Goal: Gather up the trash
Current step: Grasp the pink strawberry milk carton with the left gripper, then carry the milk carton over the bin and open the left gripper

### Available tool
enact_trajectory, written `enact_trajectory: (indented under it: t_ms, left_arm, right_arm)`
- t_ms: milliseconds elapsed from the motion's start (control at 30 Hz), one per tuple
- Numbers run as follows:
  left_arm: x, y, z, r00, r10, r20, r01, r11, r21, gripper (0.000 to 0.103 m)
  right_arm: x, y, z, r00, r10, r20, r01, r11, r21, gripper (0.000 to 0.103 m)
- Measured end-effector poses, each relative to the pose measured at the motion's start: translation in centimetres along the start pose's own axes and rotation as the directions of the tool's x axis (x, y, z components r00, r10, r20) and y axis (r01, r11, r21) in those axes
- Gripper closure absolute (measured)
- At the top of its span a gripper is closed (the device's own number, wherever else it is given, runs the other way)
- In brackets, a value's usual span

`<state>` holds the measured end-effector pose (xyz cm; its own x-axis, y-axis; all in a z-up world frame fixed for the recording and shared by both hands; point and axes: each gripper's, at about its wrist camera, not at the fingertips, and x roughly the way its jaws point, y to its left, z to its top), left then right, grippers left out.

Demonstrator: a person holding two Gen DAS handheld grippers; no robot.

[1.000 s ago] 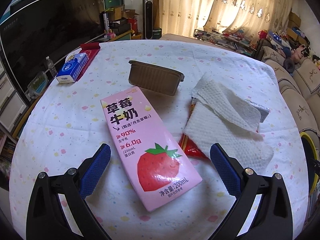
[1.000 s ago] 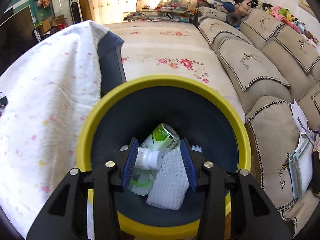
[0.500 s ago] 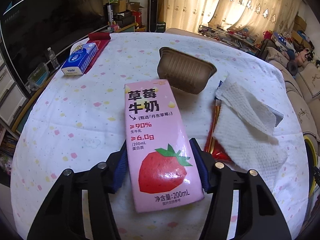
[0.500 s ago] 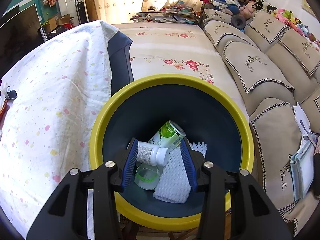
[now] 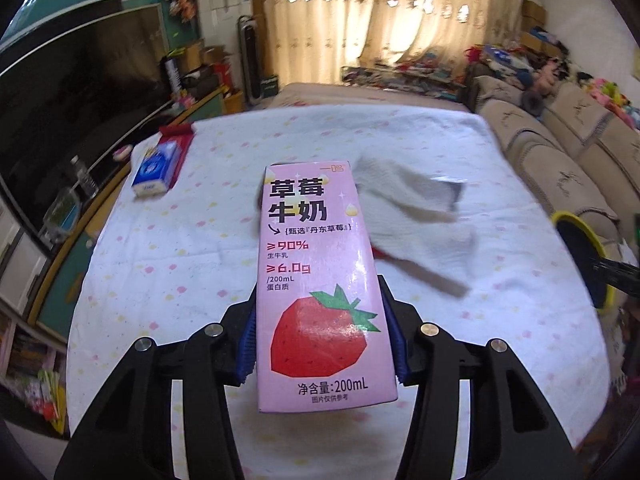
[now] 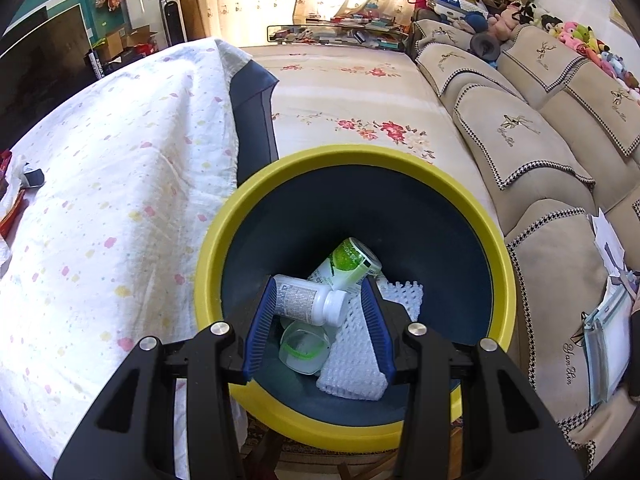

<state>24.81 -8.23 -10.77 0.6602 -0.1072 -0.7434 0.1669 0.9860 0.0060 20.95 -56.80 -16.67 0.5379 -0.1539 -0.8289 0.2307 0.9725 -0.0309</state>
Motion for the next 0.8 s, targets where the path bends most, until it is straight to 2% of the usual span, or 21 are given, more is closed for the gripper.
enact_trajectory:
  t_ms: [100, 167, 267, 367, 533, 633, 700, 800]
  left_arm:
    - [-2.0, -3.5, 0.9, 0.996, -0.082, 0.032, 0.08, 0.995, 0.065, 0.052]
    - [-2.6, -6.4, 1.6, 0.985, -0.167, 0.036, 0.162, 0.981, 0.11, 0.052]
    - [-2.5, -11.7, 2.7, 0.962, -0.272, 0.024, 0.262, 0.945, 0.195, 0.052]
    - [-1.7, -17.6, 3.4, 0.932, -0.363, -0.016, 0.353, 0.893, 0.279, 0.052]
    - [0.5, -27.1, 4.1, 0.888, -0.446, -0.115, 0.454, 0.809, 0.373, 0.052]
    - [2.0, -31.9, 4.4, 0.869, -0.468, -0.16, 0.49, 0.775, 0.399, 0.052]
    - [3.4, -34.2, 4.8, 0.866, -0.466, -0.18, 0.497, 0.765, 0.41, 0.051]
    - [6.0, -37.6, 5.1, 0.85, -0.477, -0.224, 0.526, 0.748, 0.404, 0.051]
  right_arm:
    - [-1.0, -0.3, -0.2, 1.0, 0.008, 0.023, -0.008, 1.0, 0.004, 0.061]
    - [-2.0, -1.0, -0.4, 0.999, 0.007, 0.044, -0.008, 1.0, 0.02, 0.061]
    - [-3.5, -2.5, -0.9, 0.998, -0.005, 0.069, 0.002, 0.999, 0.046, 0.061]
    - [-5.1, -4.5, -1.5, 0.995, -0.031, 0.091, 0.024, 0.997, 0.074, 0.061]
    - [-6.9, -8.1, -2.8, 0.991, -0.074, 0.108, 0.059, 0.989, 0.133, 0.061]
    - [-7.2, -9.7, -3.4, 0.99, -0.091, 0.104, 0.074, 0.984, 0.16, 0.061]
    - [-7.2, -10.5, -3.8, 0.99, -0.099, 0.099, 0.081, 0.981, 0.176, 0.061]
    - [-7.0, -11.3, -4.4, 0.99, -0.107, 0.09, 0.087, 0.977, 0.196, 0.06]
